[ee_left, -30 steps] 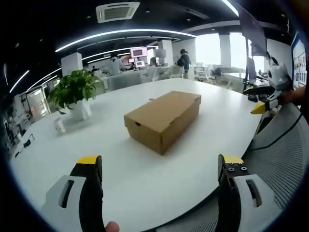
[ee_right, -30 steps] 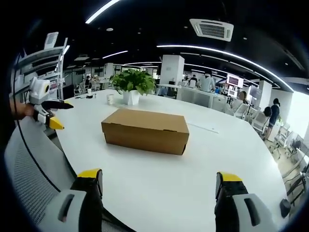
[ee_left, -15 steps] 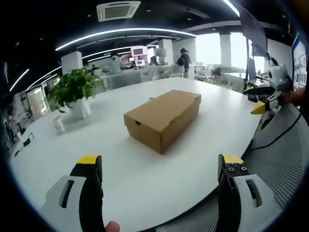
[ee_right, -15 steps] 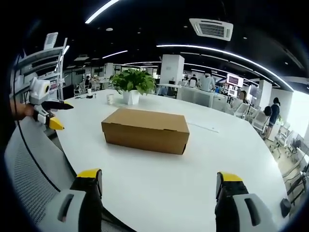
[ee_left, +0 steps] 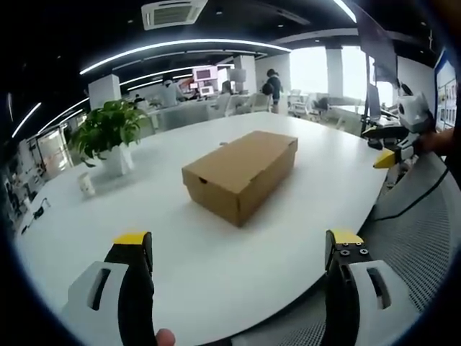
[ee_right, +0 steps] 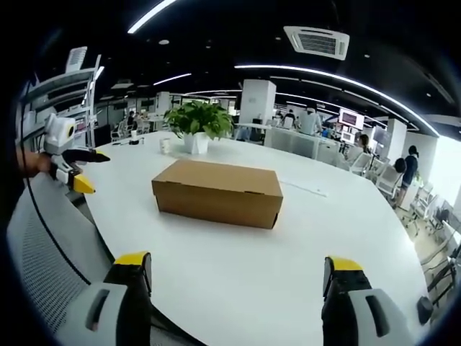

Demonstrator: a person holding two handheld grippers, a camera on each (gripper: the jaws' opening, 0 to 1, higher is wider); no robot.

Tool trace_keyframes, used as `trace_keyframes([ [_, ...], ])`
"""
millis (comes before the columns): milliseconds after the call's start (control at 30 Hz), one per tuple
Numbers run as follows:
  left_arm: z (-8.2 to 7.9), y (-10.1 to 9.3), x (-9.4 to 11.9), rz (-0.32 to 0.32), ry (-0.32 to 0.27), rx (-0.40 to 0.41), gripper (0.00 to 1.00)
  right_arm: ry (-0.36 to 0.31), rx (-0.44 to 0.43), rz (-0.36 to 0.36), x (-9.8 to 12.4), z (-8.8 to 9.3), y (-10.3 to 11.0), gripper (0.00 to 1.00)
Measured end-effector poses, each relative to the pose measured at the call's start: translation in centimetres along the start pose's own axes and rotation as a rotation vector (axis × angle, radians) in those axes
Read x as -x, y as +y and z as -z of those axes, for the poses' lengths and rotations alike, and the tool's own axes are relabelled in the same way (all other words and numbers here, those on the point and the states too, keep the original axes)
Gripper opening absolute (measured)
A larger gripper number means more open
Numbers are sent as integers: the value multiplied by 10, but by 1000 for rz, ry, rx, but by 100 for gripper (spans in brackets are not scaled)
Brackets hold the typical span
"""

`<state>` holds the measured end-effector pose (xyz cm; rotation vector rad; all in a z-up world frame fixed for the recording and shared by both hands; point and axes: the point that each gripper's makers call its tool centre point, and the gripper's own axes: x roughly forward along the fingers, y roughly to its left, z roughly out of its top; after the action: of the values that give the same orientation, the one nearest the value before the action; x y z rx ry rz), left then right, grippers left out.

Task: Operate the shoe box by opening the lid, removing the specified soft item, and placing it in the target area until the item is outside and the box remains undamaged.

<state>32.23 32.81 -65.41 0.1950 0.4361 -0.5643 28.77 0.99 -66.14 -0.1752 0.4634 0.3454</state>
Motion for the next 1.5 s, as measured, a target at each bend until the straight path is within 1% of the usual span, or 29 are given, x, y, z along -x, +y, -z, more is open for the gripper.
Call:
trace_keyframes([
  [133,-1,2,1,-9,-2,8,99,7,-1,2,1,0,-1,99],
  [200,-2,3,2,-16,-3,-9,99,6,26,12,3,-3,-3,98],
  [333,-4,5,1,-16,6,-18,99,-6,30,15,3,-13,-7,98],
  [500,-9,8,-3,-18,4,-13,99,-7,46,15,2,-19,-10,98],
  [633,-9,9,-5,-22,23,-25,99,6,59,16,0,-20,-13,98],
  [700,-5,12,-6,-33,51,-25,99,16,60,19,-1,-20,-16,98],
  [867,-6,15,-7,-39,61,-9,99,15,71,20,0,-24,-20,97],
  [933,-10,16,-8,-41,52,-11,99,9,66,8,-1,-27,-19,97],
  [1033,-20,15,-8,-34,27,13,99,8,70,-2,-2,-28,-20,97],
  [1200,-29,13,-12,-34,20,6,99,3,70,-24,-5,-33,-23,98],
  [1400,-32,12,-18,-33,23,10,98,4,82,-47,-11,-38,-25,97],
  [1500,-31,10,-24,-29,40,3,97,-2,85,-52,-14,-40,-28,97],
])
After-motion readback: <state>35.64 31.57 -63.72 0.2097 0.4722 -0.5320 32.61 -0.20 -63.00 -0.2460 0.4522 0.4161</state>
